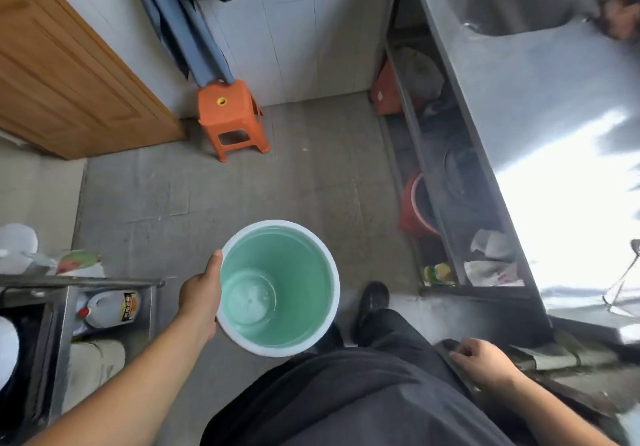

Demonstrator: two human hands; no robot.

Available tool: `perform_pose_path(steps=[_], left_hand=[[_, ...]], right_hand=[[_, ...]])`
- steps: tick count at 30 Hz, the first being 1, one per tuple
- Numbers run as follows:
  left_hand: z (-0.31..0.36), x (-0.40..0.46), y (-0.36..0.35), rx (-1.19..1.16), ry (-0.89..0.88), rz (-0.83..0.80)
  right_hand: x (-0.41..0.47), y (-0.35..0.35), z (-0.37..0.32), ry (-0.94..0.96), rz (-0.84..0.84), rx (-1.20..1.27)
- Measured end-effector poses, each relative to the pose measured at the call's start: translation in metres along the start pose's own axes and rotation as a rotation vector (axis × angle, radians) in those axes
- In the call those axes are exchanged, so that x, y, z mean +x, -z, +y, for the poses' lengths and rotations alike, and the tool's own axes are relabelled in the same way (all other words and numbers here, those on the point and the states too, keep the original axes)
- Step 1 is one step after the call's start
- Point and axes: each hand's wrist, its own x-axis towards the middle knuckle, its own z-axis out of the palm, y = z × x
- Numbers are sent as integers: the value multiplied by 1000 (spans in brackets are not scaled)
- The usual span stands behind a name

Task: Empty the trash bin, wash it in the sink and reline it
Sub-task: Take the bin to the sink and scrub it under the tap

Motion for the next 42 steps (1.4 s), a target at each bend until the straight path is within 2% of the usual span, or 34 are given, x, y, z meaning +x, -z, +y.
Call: perform_pose_path(steps=[6,11,19,25,30,37,40,42], left_hand=[[68,43,-35,-58,43,72],[138,61,-68,-105,35,123],[245,76,-122,-103,-17,116],[318,99,-163,-84,-62,75],[382,145,-194,-19,-86,-5],[484,209,-238,106,-195,-194],[526,232,-260,202,-222,-257],[552,243,-275,253,-243,-288]], right_hand=[[62,41,-11,-61,-72,-70],[124,111,-69,-15,-123,-154],[203,245,-206,164,-23,-44],[233,293,-272,225,55,41],[246,293,-281,148,-24,-40],[236,285,-273,-154,-73,-71],[242,296,-293,-204,-43,18],[251,310,-314,-226,-10,160]])
